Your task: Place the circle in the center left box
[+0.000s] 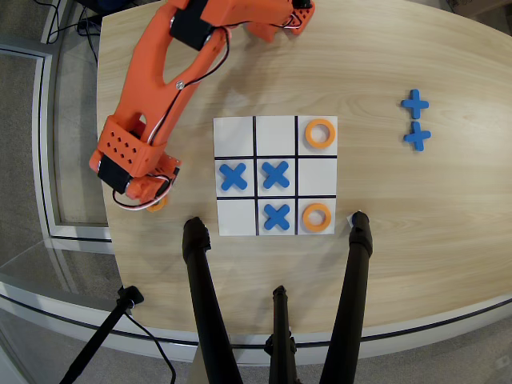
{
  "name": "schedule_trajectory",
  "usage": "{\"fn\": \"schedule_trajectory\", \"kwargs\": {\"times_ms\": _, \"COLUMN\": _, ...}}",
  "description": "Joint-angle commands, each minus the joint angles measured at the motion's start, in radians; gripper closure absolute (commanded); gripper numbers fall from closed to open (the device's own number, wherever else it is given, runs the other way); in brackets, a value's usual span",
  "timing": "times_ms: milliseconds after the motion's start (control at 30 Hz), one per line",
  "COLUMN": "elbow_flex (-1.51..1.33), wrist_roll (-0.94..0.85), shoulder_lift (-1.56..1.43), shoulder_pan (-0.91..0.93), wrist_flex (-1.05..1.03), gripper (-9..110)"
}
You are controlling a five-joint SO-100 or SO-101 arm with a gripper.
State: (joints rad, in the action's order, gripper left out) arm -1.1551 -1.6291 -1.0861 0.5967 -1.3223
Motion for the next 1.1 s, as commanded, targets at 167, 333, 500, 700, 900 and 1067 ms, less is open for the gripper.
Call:
{"fn": "schedule_trajectory", "kwargs": {"times_ms": 167, "elbow_flex": 0.054, "wrist_roll": 0.153, "shoulder_lift": -0.256, "shoulder_pan": -0.161, "wrist_flex": -0.051, "gripper": 102}}
{"fn": "schedule_trajectory", "kwargs": {"times_ms": 333, "elbow_flex": -0.005, "wrist_roll": 0.241, "shoulder_lift": -0.471, "shoulder_pan": -0.334, "wrist_flex": -0.135, "gripper": 102}}
{"fn": "schedule_trajectory", "kwargs": {"times_ms": 500, "elbow_flex": -0.215, "wrist_roll": 0.359, "shoulder_lift": -0.699, "shoulder_pan": -0.578, "wrist_flex": -0.147, "gripper": 102}}
{"fn": "schedule_trajectory", "kwargs": {"times_ms": 700, "elbow_flex": -0.282, "wrist_roll": 0.379, "shoulder_lift": -0.739, "shoulder_pan": -0.607, "wrist_flex": -0.129, "gripper": 102}}
{"fn": "schedule_trajectory", "kwargs": {"times_ms": 900, "elbow_flex": -0.371, "wrist_roll": 0.310, "shoulder_lift": -0.703, "shoulder_pan": -0.456, "wrist_flex": 0.071, "gripper": 102}}
{"fn": "schedule_trajectory", "kwargs": {"times_ms": 1067, "elbow_flex": -0.397, "wrist_roll": 0.238, "shoulder_lift": -0.650, "shoulder_pan": -0.348, "wrist_flex": 0.083, "gripper": 102}}
